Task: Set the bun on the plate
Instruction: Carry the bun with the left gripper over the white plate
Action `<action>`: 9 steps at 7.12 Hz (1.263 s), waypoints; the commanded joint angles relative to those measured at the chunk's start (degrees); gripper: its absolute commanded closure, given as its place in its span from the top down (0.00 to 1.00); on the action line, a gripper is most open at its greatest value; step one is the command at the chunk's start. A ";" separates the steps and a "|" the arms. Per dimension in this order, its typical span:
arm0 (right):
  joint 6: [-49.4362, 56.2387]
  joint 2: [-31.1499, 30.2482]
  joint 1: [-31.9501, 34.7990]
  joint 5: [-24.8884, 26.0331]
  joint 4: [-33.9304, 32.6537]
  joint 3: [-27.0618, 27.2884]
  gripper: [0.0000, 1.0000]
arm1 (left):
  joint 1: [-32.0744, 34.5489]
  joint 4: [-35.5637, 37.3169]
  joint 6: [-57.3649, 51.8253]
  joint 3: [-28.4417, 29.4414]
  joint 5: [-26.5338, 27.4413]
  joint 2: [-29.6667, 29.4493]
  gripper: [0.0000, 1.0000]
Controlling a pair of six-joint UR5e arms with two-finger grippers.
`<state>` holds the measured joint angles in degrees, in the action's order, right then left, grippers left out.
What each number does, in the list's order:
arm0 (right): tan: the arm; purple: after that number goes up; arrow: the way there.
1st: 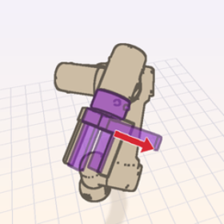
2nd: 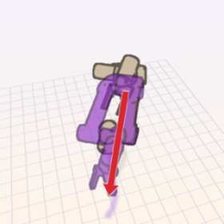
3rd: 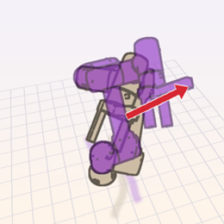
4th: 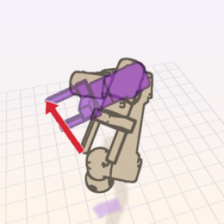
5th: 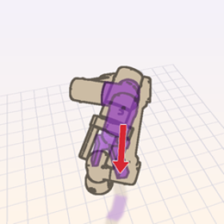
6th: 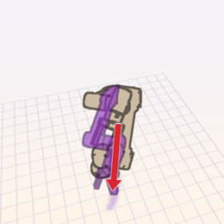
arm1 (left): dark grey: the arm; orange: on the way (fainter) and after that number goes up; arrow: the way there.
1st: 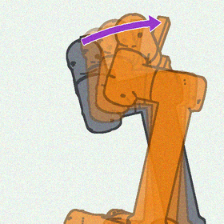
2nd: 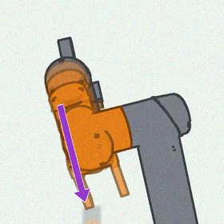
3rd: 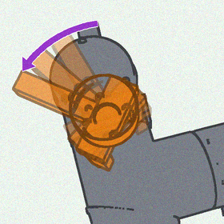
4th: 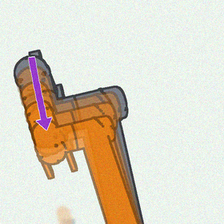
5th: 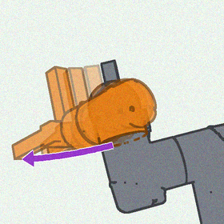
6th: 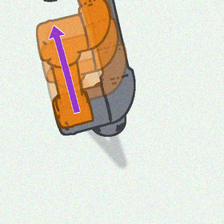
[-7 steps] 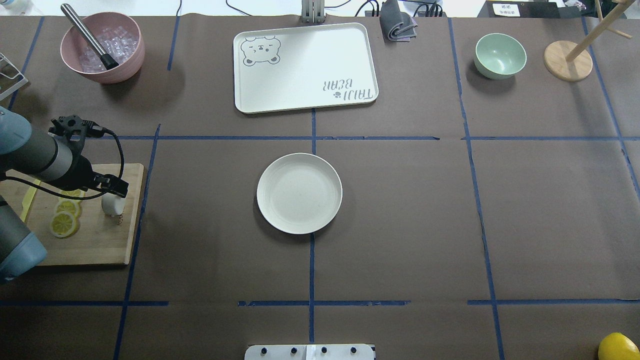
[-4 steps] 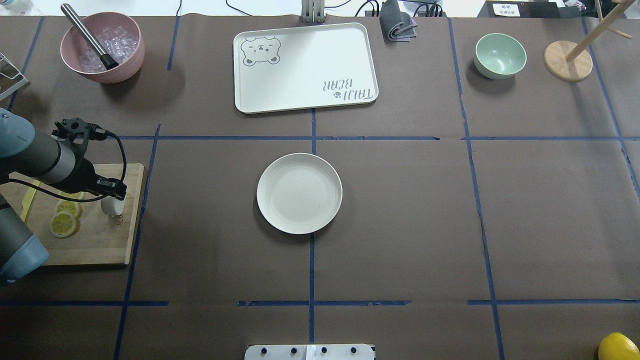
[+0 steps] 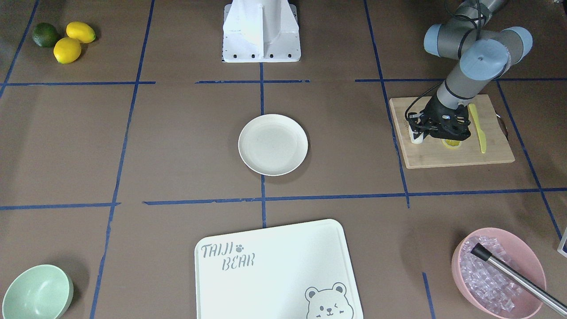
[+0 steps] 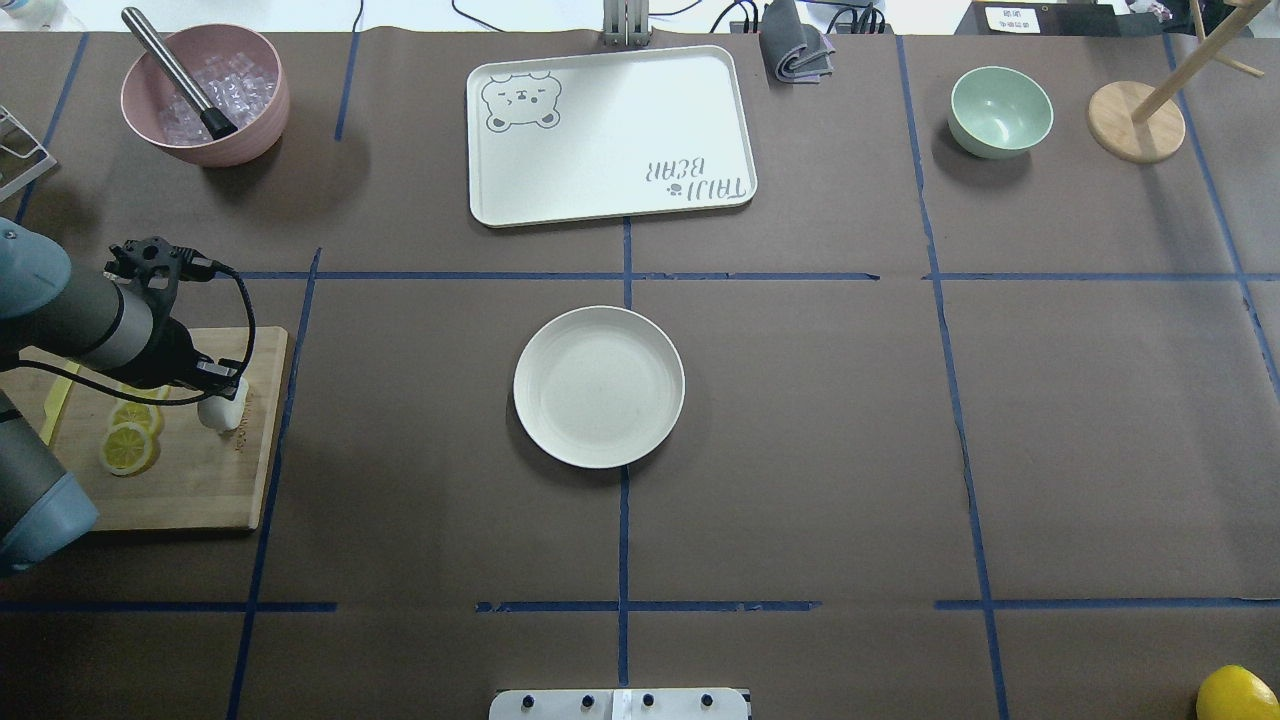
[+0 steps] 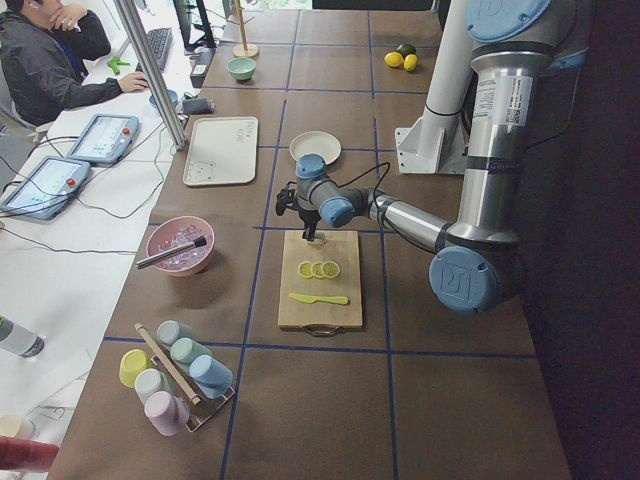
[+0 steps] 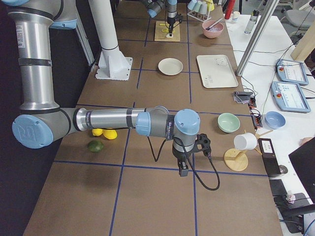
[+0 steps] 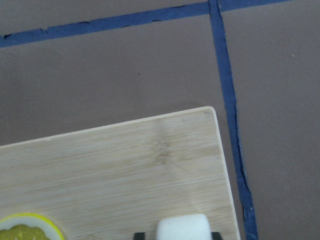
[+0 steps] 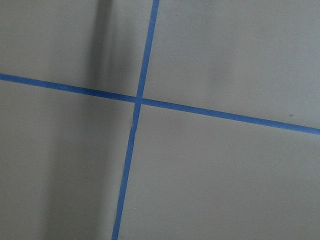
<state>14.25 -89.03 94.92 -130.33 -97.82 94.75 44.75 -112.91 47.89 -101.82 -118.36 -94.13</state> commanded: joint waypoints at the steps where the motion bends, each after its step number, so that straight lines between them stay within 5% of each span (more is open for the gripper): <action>1: -0.01 0.09 0.00 -0.01 0.00 -0.01 1.00 | 0.08 3.28 0.18 -4.94 -0.46 -0.09 0.08; 3: -0.01 0.09 0.00 -0.10 0.00 -0.01 1.00 | -0.27 23.50 1.75 -11.81 -0.47 -10.12 0.08; 5: -0.01 0.00 0.00 -0.63 0.00 -0.18 1.00 | -6.39 32.82 14.18 -7.64 0.06 -26.82 0.08; 7: -0.01 0.00 0.00 -0.71 -0.09 -0.53 1.00 | -13.50 29.96 25.98 9.52 6.86 -44.22 0.08; 9: 0.08 0.00 0.00 -0.71 -0.09 -0.53 1.00 | -15.90 18.23 28.48 22.75 9.02 -48.34 0.09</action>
<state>14.26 -89.03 94.92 -131.03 -97.90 94.26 30.99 -87.97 74.46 -86.70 -110.92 -139.66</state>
